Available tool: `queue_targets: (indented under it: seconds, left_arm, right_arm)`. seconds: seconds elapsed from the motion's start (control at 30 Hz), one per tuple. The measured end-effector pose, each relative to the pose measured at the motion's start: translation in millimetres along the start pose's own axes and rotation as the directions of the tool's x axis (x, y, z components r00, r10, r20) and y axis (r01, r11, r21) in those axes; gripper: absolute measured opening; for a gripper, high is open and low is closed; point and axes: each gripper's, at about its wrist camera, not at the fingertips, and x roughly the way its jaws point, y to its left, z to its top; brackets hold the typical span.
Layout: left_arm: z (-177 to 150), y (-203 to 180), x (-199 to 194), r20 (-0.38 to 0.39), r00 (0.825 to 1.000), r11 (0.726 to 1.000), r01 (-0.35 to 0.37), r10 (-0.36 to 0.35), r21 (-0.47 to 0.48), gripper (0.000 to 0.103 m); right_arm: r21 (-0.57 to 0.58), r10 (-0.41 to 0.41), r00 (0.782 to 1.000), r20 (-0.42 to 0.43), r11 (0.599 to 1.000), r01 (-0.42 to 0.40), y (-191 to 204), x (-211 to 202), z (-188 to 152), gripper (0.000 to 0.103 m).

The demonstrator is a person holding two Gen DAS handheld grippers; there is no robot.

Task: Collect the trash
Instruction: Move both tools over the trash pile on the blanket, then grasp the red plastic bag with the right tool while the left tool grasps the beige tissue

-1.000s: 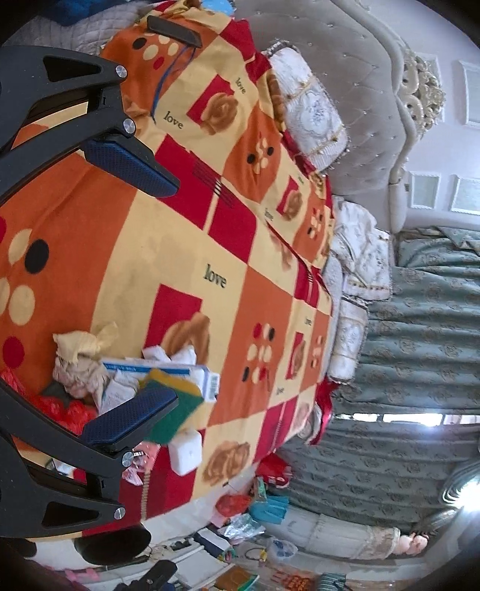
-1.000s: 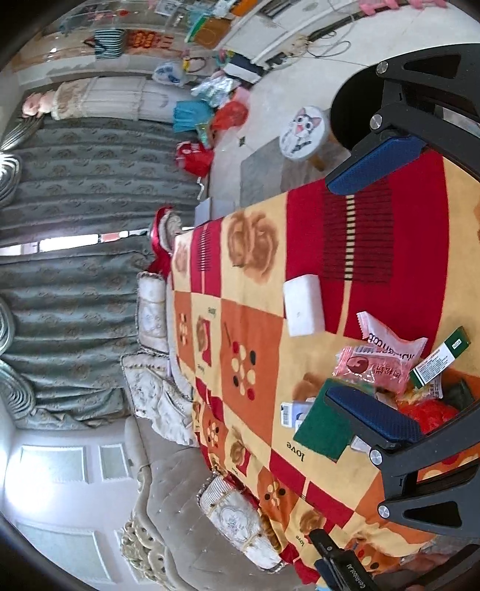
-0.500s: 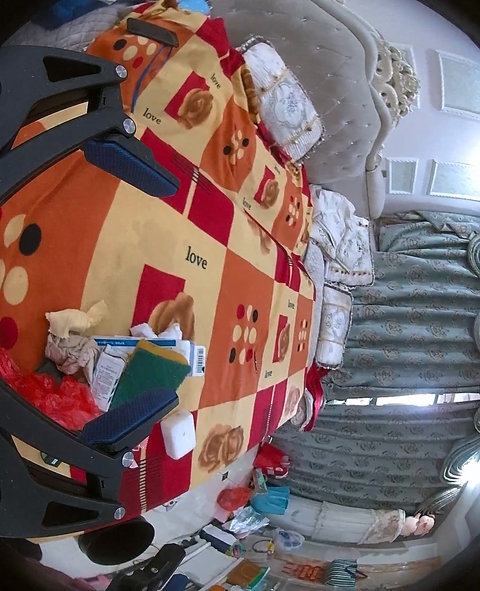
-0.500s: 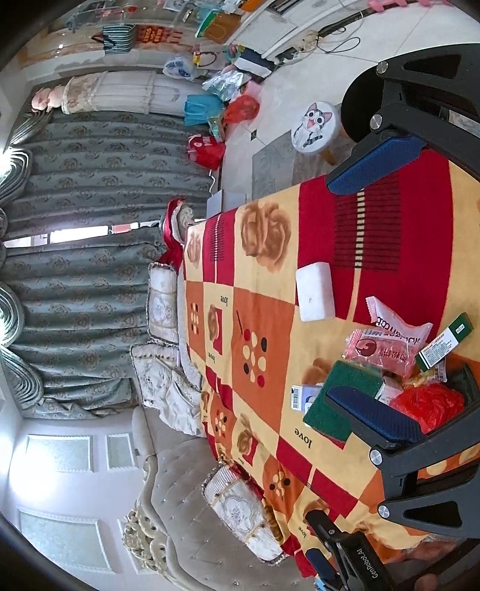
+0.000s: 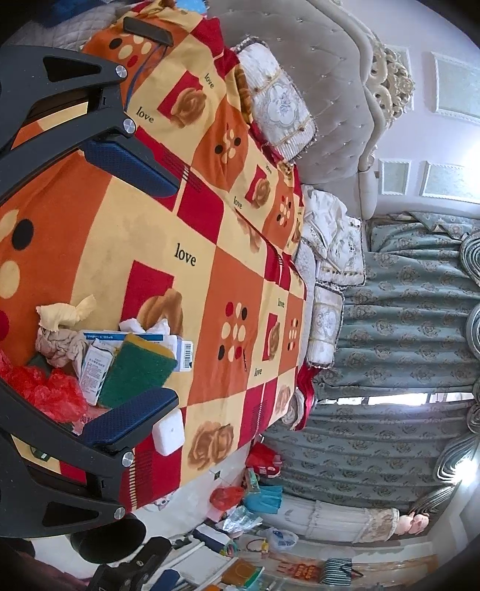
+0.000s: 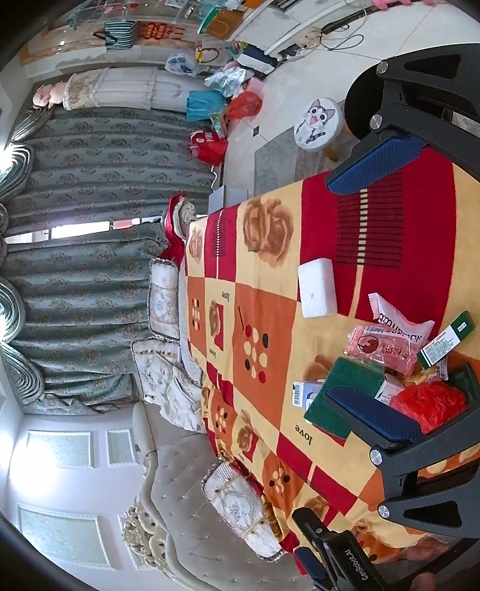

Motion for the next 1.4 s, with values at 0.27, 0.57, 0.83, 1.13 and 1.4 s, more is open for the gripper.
queue_targets:
  seconds: [0.27, 0.57, 0.83, 1.13, 1.4]
  left_arm:
    - [0.2, -6.8, 0.0, 0.008, 1.000, 0.999, -0.028, 0.028, 0.041, 0.103]
    - [-1.1, -8.3, 5.3, -0.012, 1.000, 0.999, -0.015, 0.015, 0.036, 0.103]
    - [-6.0, -9.6, 13.6, -0.033, 0.999, 0.999, -0.009, 0.010, 0.031, 0.103]
    - [-7.5, -6.5, 19.7, -0.049, 0.999, 1.000, -0.008, 0.010, 0.025, 0.103]
    - [-8.4, 1.1, 22.9, -0.064, 0.998, 1.000, 0.001, -0.001, 0.009, 0.103]
  right_arm:
    - [0.000, 0.011, 1.000, 0.002, 1.000, -0.011, 0.2, 0.9, -1.0, 0.103]
    - [-0.006, 0.021, 1.000, -0.008, 1.000, -0.021, 2.3, 3.9, -2.9, 0.103]
    - [-0.008, 0.032, 0.999, -0.029, 0.999, -0.032, 2.6, 7.7, -6.3, 0.103]
    - [-0.010, 0.050, 0.997, -0.051, 0.999, -0.051, 6.3, 15.2, -8.1, 0.103]
    - [-0.018, 0.077, 0.994, -0.079, 0.997, -0.078, 13.7, 23.7, -9.4, 0.103]
